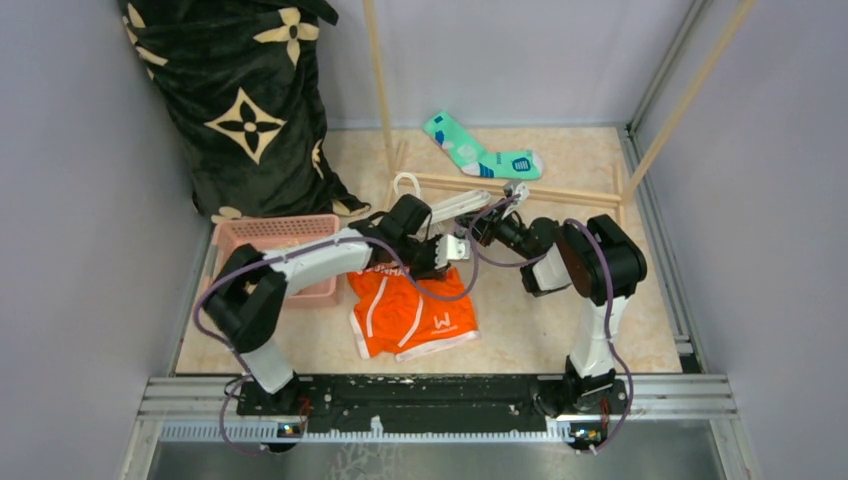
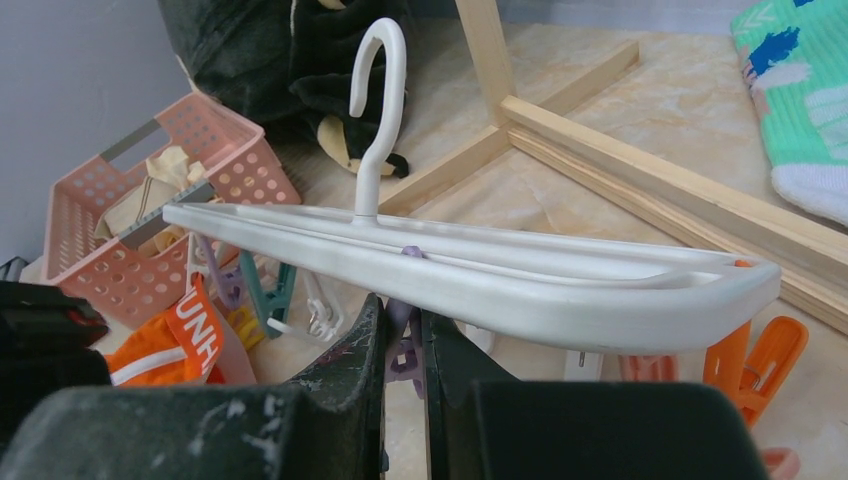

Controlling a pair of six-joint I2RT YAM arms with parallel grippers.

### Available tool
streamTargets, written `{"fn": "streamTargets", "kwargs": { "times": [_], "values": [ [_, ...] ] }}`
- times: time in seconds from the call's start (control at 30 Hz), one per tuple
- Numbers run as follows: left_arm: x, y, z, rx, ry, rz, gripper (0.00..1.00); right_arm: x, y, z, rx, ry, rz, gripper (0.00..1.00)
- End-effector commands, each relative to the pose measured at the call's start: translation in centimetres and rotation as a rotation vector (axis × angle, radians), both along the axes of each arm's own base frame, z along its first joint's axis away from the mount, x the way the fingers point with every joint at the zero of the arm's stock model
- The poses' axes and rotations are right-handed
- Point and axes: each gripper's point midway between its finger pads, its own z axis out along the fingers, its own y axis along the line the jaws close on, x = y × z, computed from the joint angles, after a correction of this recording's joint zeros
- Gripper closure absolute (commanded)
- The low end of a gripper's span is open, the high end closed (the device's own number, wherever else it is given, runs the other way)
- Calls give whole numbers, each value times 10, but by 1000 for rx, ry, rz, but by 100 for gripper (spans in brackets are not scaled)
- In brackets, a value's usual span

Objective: Clip the underwear to the hanger
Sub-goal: Adjust the underwear at the center of the board.

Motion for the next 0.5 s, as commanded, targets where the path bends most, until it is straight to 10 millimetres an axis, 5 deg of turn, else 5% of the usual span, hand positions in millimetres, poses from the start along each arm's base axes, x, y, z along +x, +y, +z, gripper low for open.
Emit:
{"fn": "streamTargets", "kwargs": {
  "times": [0.0, 0.17, 0.33, 0.47],
  "values": [
    [14, 4, 18, -73, -315, 98, 100, 1, -1, 48, 42, -200, 3, 100],
    [12, 3, 36, -131, -782, 283, 100, 1, -1, 46, 45, -197, 4, 100],
    [7, 10, 38, -110, -1039, 346, 100, 0, 0, 46, 48, -196, 10, 100],
    [5, 18, 59, -151, -1292, 396, 100, -1, 0, 45, 46, -194, 8, 100]
  ]
}}
